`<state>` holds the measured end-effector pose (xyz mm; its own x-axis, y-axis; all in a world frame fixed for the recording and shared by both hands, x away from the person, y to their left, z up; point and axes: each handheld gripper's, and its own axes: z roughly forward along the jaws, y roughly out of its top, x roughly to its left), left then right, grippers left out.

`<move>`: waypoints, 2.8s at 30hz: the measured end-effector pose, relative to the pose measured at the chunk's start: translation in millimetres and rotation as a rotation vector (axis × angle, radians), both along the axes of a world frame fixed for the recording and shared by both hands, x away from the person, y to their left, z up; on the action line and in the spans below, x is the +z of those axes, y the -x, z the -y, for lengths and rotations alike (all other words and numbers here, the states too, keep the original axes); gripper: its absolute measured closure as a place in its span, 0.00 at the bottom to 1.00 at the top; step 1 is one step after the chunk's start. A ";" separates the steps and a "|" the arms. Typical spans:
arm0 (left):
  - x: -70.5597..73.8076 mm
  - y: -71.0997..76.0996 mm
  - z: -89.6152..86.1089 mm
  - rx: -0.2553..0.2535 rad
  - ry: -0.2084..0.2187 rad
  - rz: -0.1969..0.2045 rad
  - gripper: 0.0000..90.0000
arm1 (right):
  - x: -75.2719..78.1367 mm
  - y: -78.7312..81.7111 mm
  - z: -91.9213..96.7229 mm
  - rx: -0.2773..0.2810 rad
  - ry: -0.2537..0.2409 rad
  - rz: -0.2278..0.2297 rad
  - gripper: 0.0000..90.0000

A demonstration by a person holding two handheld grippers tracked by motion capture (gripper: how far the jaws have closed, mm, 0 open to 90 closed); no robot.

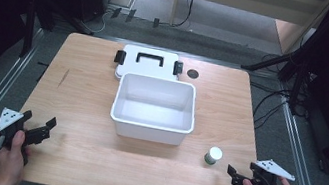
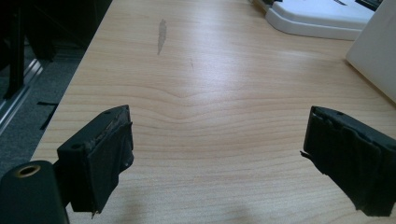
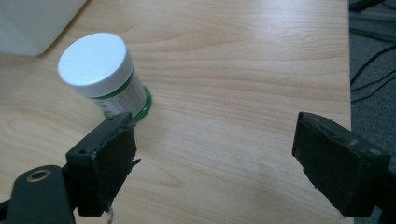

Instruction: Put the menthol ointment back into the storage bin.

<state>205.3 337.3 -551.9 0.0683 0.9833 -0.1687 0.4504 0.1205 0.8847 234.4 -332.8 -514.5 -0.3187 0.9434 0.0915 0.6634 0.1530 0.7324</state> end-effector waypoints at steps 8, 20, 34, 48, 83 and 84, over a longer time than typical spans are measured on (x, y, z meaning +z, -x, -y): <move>0.0 0.3 -0.1 0.002 -0.002 -0.001 0.10 | 24.6 -14.0 -23.8 0.192 0.226 -0.229 0.15; -0.1 1.0 -1.5 -0.001 0.006 0.001 0.10 | 39.9 -36.7 -64.8 0.322 0.465 -0.537 0.16; -0.2 0.9 -1.3 -0.003 0.005 0.001 0.10 | 48.7 -73.3 -94.8 0.316 0.459 -0.566 0.33; -0.1 1.2 -1.7 -0.004 0.007 0.001 0.10 | 38.5 -97.3 -111.8 0.311 0.424 -0.607 0.57; -0.1 2.2 -1.4 -0.003 0.003 0.002 0.10 | 136.5 -134.0 -140.7 0.387 0.404 -0.542 0.58; -0.1 2.1 -1.3 -0.002 0.004 0.003 0.10 | 138.7 -135.4 -140.5 0.388 0.403 -0.537 0.58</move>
